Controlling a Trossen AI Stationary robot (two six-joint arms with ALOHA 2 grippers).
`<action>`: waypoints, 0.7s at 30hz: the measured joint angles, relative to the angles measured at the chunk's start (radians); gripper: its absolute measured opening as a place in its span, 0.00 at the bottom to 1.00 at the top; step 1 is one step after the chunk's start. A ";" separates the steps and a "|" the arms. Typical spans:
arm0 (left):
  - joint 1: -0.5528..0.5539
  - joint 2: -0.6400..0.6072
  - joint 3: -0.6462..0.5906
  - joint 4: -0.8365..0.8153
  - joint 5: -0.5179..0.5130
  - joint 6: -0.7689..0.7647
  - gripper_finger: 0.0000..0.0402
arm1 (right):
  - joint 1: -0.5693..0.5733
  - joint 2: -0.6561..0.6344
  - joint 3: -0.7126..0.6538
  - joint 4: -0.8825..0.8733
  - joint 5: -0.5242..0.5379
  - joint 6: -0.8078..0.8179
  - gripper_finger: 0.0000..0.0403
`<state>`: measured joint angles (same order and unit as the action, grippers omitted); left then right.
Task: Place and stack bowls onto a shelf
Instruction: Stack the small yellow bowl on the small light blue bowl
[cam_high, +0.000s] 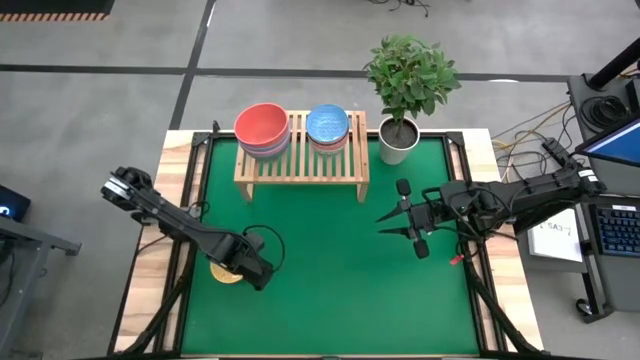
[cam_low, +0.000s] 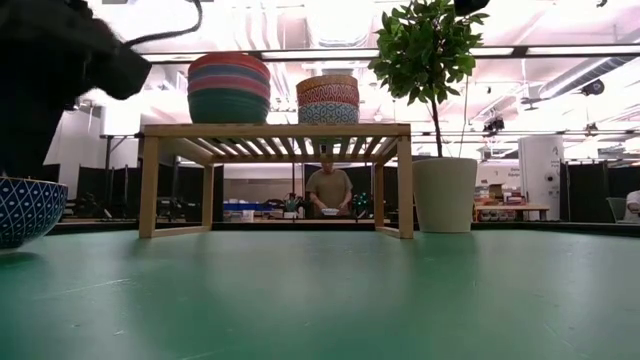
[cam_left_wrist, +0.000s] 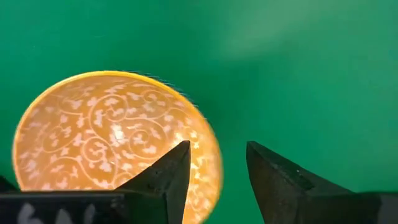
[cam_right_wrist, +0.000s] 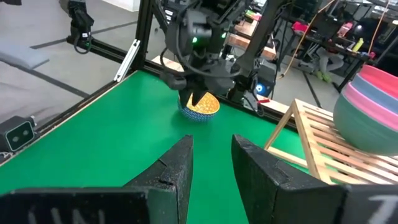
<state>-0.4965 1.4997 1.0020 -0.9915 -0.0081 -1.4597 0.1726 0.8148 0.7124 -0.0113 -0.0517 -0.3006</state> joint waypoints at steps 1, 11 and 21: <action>0.000 0.010 -0.002 -0.003 0.000 0.000 0.35 | 0.000 -0.001 0.000 0.000 0.000 -0.003 0.25; -0.001 0.088 -0.006 0.000 -0.008 0.037 0.26 | 0.000 -0.002 0.000 0.000 0.000 -0.005 0.25; -0.012 0.089 0.007 0.002 -0.009 0.078 0.02 | 0.000 -0.002 0.000 0.000 0.000 -0.006 0.25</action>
<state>-0.5089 1.5887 1.0085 -0.9896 -0.0168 -1.3817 0.1726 0.8131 0.7124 -0.0116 -0.0513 -0.3065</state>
